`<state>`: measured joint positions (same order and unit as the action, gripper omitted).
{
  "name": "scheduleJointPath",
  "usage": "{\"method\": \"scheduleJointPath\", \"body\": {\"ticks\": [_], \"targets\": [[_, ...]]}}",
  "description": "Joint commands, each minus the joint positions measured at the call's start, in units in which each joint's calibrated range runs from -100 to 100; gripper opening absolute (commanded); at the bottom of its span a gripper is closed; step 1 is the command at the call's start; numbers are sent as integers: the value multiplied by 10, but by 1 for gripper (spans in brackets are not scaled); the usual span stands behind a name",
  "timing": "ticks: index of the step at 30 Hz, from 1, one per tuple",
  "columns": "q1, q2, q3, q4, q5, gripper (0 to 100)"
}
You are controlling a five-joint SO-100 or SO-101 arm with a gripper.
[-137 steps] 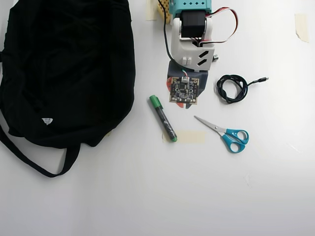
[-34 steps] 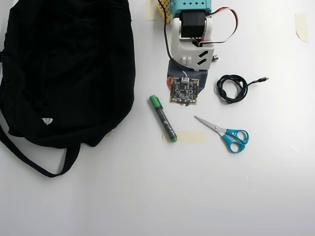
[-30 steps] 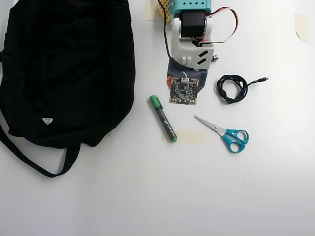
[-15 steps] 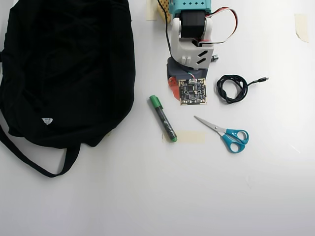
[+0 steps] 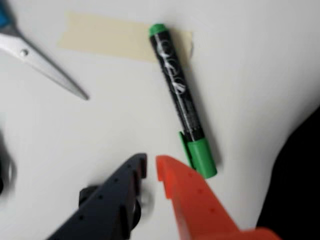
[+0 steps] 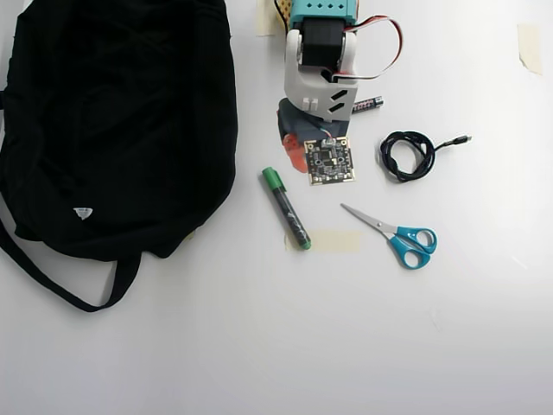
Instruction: Put the green marker into the black bag
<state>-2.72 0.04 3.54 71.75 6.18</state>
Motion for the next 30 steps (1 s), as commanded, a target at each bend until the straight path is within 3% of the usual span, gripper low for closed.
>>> {"method": "scheduleJointPath", "body": {"ticks": [1,10,30], "targets": [[11,-4,8,1,13,3],[21,-4,13,1,14,3],[59,-3,28,-7,94,3]]}}
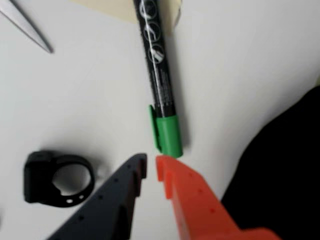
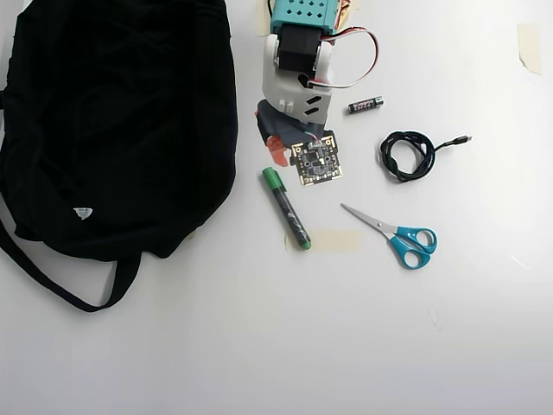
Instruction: Put the green marker into the black bag
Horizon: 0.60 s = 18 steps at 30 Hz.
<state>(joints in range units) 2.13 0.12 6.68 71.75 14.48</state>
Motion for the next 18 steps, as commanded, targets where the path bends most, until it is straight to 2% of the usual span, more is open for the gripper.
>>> {"method": "scheduleJointPath", "body": {"ticks": [1,7,14,18], "targets": [[12,-4,-4,-7,11,3],[15,3,-4,-7,38,3],[19,24,-14,-15,42,3],[19,25,-11,-19,73,3]]}}
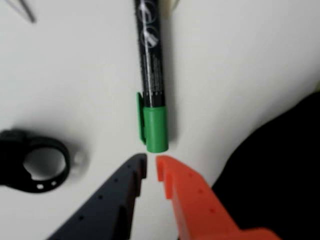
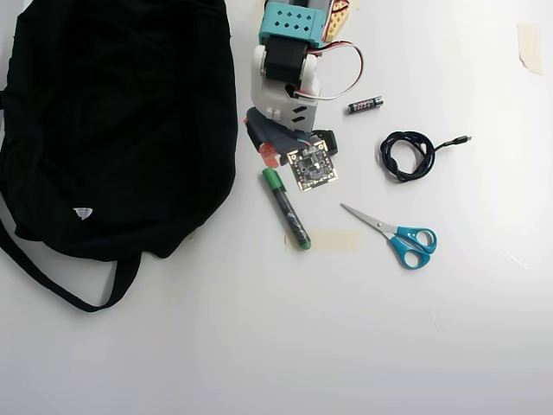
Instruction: Put the green marker into the black bag
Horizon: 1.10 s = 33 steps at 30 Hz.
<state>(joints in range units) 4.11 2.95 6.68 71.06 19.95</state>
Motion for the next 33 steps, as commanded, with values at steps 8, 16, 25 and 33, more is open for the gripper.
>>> {"method": "scheduleJointPath", "body": {"ticks": [8,16,25,33], "targets": [[2,-2,-9,-13,22,3],[4,12,-8,-32,23,3],[14,30,-14,-48,51,3],[15,50,-15,-59,52,3]]}}
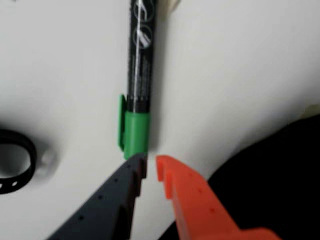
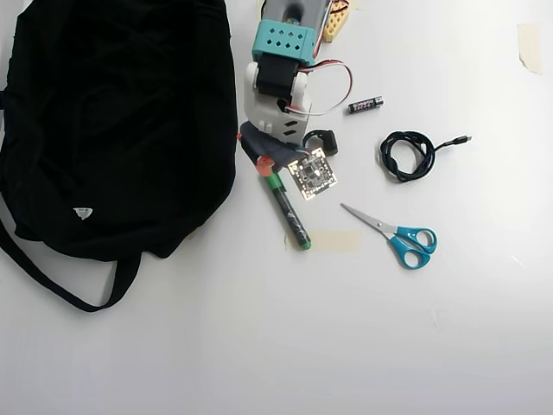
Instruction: Put the green marker into the black bag
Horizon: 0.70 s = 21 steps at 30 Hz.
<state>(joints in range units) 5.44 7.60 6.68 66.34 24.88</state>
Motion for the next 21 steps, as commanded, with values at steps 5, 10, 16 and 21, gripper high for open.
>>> {"method": "scheduleJointPath", "body": {"ticks": [5,10,16,21], "targets": [[2,13,-15,-31,1,3],[1,14,-15,-31,-3,3],[-1,18,-21,-32,-28,3],[-4,18,-22,-32,-65,3]]}}
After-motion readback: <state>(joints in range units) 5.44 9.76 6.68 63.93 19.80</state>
